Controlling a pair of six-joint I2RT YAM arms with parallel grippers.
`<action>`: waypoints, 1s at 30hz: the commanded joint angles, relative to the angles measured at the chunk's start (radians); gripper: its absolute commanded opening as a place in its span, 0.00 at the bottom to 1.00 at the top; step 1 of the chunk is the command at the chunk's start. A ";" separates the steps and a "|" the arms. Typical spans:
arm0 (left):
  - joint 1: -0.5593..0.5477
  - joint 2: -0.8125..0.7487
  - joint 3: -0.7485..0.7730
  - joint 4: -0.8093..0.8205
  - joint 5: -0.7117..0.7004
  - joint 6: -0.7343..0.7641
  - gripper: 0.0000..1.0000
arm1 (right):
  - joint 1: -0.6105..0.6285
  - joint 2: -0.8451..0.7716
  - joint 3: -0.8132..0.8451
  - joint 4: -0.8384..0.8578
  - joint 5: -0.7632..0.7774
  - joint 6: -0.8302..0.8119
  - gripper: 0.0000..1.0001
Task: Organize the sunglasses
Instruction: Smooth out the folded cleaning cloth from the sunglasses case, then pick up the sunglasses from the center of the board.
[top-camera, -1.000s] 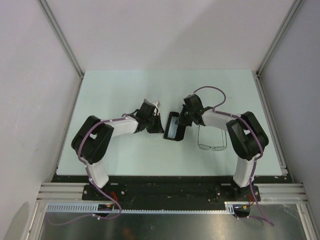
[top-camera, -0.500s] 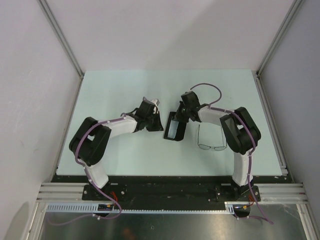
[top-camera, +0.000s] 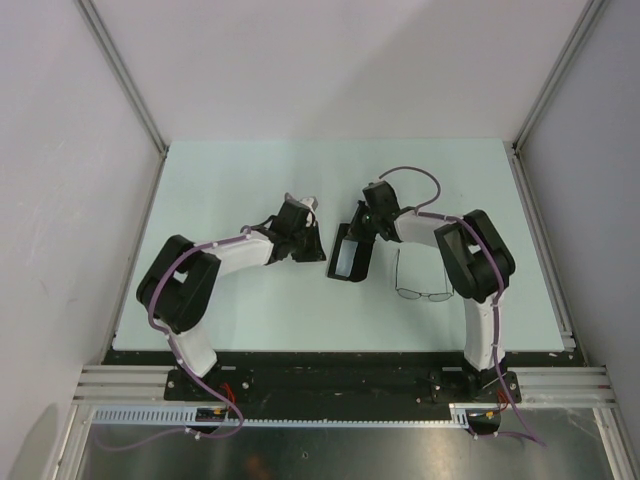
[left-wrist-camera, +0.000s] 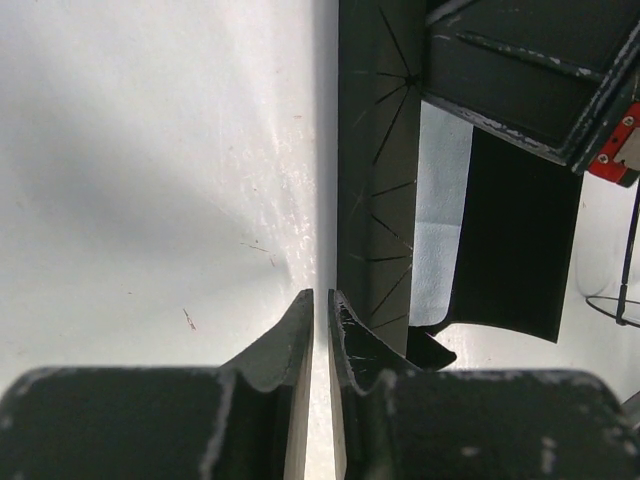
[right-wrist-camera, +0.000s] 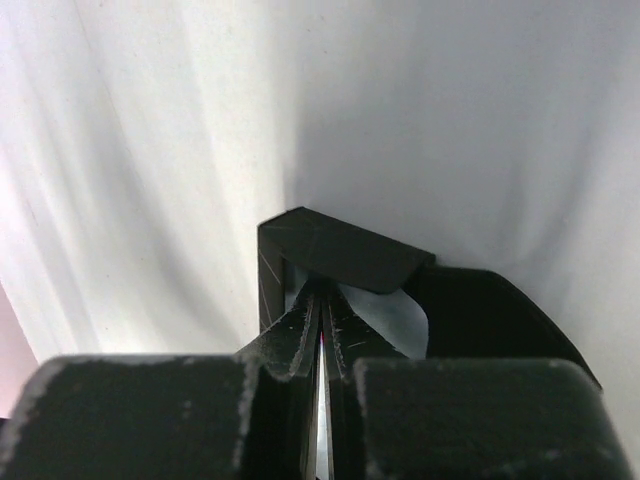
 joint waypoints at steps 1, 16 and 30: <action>-0.006 -0.047 0.033 -0.006 -0.007 0.014 0.15 | -0.003 0.042 0.035 0.064 -0.047 -0.023 0.04; -0.006 -0.088 0.035 -0.013 -0.033 0.014 0.23 | -0.012 -0.140 0.054 -0.076 0.090 -0.108 0.19; -0.009 -0.189 0.015 -0.018 -0.008 0.017 0.50 | -0.087 -0.442 0.051 -0.334 0.120 -0.187 0.38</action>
